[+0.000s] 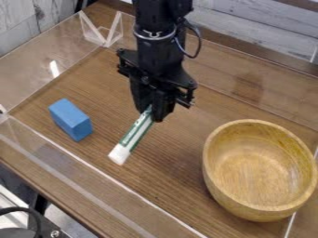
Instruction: Remove the green marker from inside the brown bowl and put it on the table
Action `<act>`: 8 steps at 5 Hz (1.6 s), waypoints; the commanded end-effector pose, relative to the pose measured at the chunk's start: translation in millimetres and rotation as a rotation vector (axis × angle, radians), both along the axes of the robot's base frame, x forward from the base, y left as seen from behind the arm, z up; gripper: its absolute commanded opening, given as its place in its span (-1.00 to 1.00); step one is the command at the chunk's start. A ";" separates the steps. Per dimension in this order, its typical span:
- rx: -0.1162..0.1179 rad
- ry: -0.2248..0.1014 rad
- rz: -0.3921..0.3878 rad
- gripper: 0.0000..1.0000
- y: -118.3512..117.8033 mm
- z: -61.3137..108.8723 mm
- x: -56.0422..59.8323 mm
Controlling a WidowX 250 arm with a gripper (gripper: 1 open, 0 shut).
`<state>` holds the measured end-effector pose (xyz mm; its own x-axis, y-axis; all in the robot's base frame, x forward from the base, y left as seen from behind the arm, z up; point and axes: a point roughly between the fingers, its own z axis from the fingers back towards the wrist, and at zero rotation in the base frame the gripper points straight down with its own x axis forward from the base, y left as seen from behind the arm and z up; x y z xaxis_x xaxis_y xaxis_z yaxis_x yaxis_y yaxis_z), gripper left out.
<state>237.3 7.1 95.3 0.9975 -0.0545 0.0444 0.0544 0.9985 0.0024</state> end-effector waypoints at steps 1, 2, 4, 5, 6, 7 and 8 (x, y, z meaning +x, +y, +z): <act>0.007 -0.027 0.009 -1.00 5.0 3.7 4.7; -0.007 -0.026 0.008 1.00 3.0 3.8 9.4; -0.027 -0.031 0.027 1.00 0.3 -0.1 22.0; -0.033 -0.031 0.029 1.00 -1.0 -4.7 24.6; -0.039 -0.028 0.027 1.00 -2.7 -9.3 26.0; -0.045 -0.028 0.025 1.00 -4.4 -13.8 28.7; -0.051 -0.028 0.022 1.00 -6.0 -17.9 31.1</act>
<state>257.5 1.3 64.3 0.9994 -0.0271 0.0195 0.0281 0.9983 -0.0506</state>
